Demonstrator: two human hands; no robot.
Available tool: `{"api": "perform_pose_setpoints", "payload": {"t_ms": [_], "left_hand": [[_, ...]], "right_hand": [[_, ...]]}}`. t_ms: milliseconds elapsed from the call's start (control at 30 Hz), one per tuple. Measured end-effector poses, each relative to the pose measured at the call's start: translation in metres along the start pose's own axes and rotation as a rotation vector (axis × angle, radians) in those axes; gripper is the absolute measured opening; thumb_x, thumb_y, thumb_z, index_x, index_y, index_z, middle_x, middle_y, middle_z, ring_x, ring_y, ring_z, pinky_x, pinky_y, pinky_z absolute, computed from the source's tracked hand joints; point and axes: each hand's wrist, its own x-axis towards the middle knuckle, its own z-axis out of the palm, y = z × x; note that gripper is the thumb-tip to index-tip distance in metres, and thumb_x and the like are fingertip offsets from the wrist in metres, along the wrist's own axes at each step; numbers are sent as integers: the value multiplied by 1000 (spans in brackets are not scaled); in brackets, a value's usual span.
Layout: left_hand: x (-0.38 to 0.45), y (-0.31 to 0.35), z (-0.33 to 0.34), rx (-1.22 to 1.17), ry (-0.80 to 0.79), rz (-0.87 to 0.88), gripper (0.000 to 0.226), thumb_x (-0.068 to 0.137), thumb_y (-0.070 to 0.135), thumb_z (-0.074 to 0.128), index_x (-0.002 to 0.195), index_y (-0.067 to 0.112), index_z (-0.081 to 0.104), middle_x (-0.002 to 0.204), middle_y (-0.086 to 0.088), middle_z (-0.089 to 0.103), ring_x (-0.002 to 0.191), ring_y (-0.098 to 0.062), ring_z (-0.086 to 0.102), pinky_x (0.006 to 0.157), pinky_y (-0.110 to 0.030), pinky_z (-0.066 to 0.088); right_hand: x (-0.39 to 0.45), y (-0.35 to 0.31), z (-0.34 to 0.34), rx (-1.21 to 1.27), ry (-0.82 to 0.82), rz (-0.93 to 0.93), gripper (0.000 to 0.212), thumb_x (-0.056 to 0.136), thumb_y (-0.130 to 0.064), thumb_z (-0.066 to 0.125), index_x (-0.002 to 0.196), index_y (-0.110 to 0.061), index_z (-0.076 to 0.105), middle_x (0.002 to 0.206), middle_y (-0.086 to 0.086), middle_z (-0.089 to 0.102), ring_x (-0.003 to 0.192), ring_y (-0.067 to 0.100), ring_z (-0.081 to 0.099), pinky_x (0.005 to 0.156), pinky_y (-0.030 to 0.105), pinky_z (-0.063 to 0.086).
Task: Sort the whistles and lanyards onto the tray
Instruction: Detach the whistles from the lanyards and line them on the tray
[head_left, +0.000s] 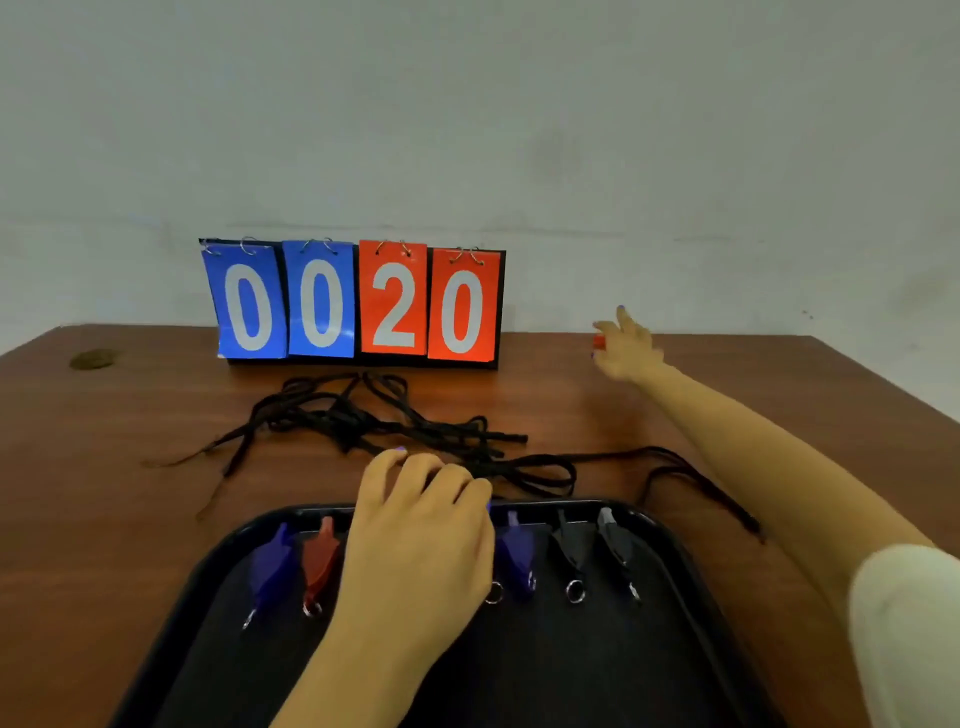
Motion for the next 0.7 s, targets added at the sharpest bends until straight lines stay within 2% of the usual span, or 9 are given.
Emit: {"api": "perform_pose_setpoints", "payload": {"t_ms": [67,167,233,300,367,433,533,600,700], "left_hand": [[1,-1,-1,42,-32,-8,32,75,27,42,81,19,72,79,3,71,81,-22,66,91,-41,33],[3,0,-2,85,-41,-29,27,71,28,47,76,18,72,75,2,71,77,-22,66,88,-41,31],[3,0,-2,85,-71,-33,35,73,29,39,78,19,72,77,3,71,79,-21,66,89,-41,31],[3,-1,-1,83,-57,-38,38,74,30,36,81,19,71,79,3,71,81,-21,65,90,-41,31],[2,1,-2,79,-31,-36,36,74,29,37,82,19,71,80,3,71,82,-21,65,91,-41,31],[1,1,-1,68,6,-15,36,75,28,38,84,19,71,81,3,70,82,-20,65,92,-40,32],[-3,-3,3,47,51,-11,34,78,28,39,86,19,71,81,4,70,82,-20,64,91,-39,33],[-4,-5,5,38,99,-10,33,78,27,40,87,19,71,81,4,70,81,-21,64,90,-37,34],[-2,-3,-3,15,109,-8,35,79,27,39,91,19,71,84,6,71,82,-19,64,88,-33,32]], "right_hand": [[22,5,6,-59,15,29,56,97,-31,37,148,-23,15,159,3,-9,145,29,-4,114,56,9],[49,17,21,-32,45,70,55,96,-31,30,148,-20,17,159,6,4,145,28,4,113,57,7],[54,22,29,13,47,104,52,94,-24,32,146,-19,25,155,10,18,140,34,21,111,56,14],[51,25,33,2,141,77,45,92,-15,38,138,-14,37,143,17,35,127,41,38,104,55,28],[42,29,29,-63,227,37,35,93,-14,43,127,-6,43,129,22,45,115,43,46,95,53,40],[23,28,21,-103,213,8,31,93,-17,47,120,-2,46,124,22,50,111,41,49,90,50,43],[-25,20,9,22,130,-69,28,90,-23,54,114,-10,52,119,14,58,108,33,54,87,43,45],[-71,11,-5,204,111,-101,24,87,-31,58,106,-18,55,105,4,62,96,24,58,77,36,47],[-148,-4,-29,438,148,-123,22,81,-37,64,94,-22,55,81,-13,54,76,8,53,59,24,39]]}}
